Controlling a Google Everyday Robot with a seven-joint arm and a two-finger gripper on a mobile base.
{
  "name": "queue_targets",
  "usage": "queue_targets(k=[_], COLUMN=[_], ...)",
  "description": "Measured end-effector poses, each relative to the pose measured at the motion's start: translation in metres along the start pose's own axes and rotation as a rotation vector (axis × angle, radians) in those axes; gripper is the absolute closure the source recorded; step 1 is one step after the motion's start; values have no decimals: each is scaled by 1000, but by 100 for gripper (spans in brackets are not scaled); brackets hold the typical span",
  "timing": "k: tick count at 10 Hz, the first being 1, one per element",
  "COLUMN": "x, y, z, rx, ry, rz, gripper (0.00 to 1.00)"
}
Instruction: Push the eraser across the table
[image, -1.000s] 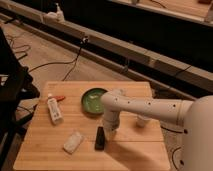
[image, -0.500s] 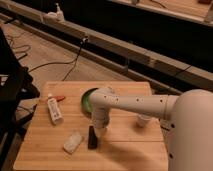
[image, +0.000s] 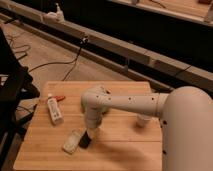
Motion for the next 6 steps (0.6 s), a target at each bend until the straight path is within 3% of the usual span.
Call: queue_targets(k=[2,4,5,6], x=[-12,-6,7,31], y=[-15,-25,-24,-15], z=[-10,-34,-58,-91], rx=[31,85,130,196], ry=[5,46,83,117], rz=[-42,-52,-30,35], gripper=[100,100,99,94])
